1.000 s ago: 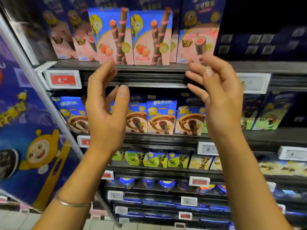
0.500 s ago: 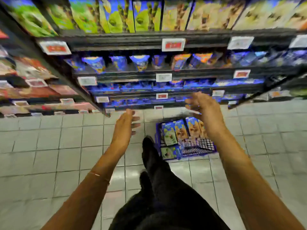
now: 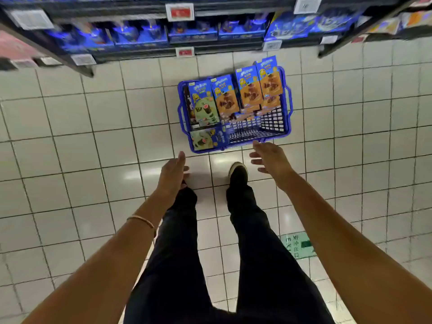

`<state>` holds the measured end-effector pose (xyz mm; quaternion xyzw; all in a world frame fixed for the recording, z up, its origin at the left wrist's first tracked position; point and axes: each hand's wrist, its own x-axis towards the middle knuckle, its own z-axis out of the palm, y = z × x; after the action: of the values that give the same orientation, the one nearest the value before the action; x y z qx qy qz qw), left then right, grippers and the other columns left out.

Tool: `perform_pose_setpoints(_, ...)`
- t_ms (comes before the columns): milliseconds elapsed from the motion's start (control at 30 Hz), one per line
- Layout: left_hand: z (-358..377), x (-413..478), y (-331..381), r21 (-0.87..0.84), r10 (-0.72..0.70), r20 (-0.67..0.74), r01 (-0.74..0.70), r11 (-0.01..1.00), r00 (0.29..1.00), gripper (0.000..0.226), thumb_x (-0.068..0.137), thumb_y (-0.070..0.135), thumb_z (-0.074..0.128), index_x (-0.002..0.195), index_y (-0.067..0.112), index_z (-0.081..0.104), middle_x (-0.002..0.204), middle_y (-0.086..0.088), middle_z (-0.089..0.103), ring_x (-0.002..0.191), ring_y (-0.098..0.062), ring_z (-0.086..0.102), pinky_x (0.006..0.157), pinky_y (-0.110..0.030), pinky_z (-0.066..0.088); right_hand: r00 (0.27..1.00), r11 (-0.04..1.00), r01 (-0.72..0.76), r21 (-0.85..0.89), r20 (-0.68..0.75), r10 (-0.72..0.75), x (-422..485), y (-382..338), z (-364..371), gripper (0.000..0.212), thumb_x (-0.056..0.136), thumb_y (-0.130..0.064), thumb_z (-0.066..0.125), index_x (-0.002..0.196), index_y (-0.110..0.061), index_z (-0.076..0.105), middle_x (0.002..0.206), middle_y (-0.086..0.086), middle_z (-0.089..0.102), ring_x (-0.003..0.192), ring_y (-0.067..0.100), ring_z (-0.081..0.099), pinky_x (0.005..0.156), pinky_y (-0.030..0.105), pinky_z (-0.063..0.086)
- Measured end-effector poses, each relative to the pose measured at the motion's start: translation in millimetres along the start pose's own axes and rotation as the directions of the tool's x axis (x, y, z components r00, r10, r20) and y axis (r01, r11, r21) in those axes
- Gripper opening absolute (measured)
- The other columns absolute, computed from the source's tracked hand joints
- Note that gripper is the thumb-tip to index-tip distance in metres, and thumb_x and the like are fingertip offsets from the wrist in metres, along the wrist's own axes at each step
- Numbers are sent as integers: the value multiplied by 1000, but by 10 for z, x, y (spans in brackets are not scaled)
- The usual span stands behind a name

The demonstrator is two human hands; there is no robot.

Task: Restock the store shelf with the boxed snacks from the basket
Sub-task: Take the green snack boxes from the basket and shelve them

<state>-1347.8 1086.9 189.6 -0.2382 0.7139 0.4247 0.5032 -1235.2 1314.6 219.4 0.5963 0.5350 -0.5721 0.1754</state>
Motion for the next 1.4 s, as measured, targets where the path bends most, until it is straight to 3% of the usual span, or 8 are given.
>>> perform_pose_setpoints(267, 754, 1875, -547, 386, 254, -140, -183, 904, 957, 42, 100, 34, 66, 135, 12, 60, 137, -12, 61, 121, -27, 61, 93, -28, 47, 976, 887, 177, -426, 195, -101, 2108, 568, 537, 27, 102, -39, 48, 96, -15, 58, 99, 9, 57, 91, 22, 52, 84, 36, 45)
perform_pose_setpoints(400, 1013, 2456, -731, 580, 472, -84, -342, 740, 878, 63, 89, 43, 69, 144, 23, 45, 147, -12, 45, 134, -30, 47, 105, -42, 52, 983, 926, 174, -334, 115, -143, 2806, 763, 779, 32, 95, -45, 64, 97, -14, 57, 88, 0, 60, 76, 9, 58, 70, 27, 40)
perform_pose_setpoints(533, 1118, 2671, -800, 551, 514, -242, -320, 771, 823, 67, 90, 35, 72, 148, 19, 40, 148, -10, 44, 135, -30, 46, 106, -47, 52, 975, 985, 65, -160, 219, -29, 3090, 805, 945, 98, 86, -44, 77, 157, -5, 21, 156, 11, 38, 137, 22, 45, 93, 23, 43)
perform_pose_setpoints(667, 1166, 2697, -774, 509, 501, -334, -294, 809, 798, 69, 93, 32, 73, 150, 12, 40, 149, -12, 44, 136, -30, 45, 106, -39, 46, 964, 996, 56, -68, 262, -37, 3242, 754, 1013, 106, 83, -39, 81, 158, -6, 14, 158, 8, 34, 134, 19, 45, 69, 9, 44)
perform_pose_setpoints(1000, 1105, 2531, -690, 348, 459, -306, -351, 869, 834, 78, 91, 33, 80, 153, 12, 38, 148, -11, 42, 137, -25, 47, 108, -43, 52, 948, 967, 213, 139, 211, -239, 3103, 893, 980, 42, 64, -12, 94, 95, -14, 67, 87, -2, 79, 80, 14, 76, 65, 26, 59)
perform_pose_setpoints(1167, 852, 2263, -622, 508, 641, -64, -528, 681, 765, 98, 75, 66, 73, 151, 12, 43, 146, -10, 48, 134, -22, 48, 105, -26, 46, 965, 972, 201, 119, 149, -218, 2746, 767, 579, 66, 63, -8, 94, 110, -16, 49, 103, -3, 68, 81, 6, 71, 60, 18, 56)
perform_pose_setpoints(1300, 753, 2146, -409, 551, 616, 291, -655, 517, 732, 106, 66, 75, 73, 151, 21, 43, 142, -2, 55, 126, -18, 58, 101, -47, 56, 903, 961, 273, -39, 356, -242, 2437, 474, 329, 80, 66, -6, 91, 129, -14, 43, 112, -3, 65, 86, 4, 70, 61, 17, 57)
perform_pose_setpoints(1400, 743, 2122, -206, 431, 455, 471, -647, 629, 756, 119, 59, 66, 86, 156, 23, 32, 143, 7, 59, 125, -13, 65, 99, -49, 59, 823, 906, 393, -158, 499, -270, 2263, 216, 335, 82, 64, -11, 93, 129, -21, 44, 112, -9, 65, 81, -2, 71, 61, 14, 55)
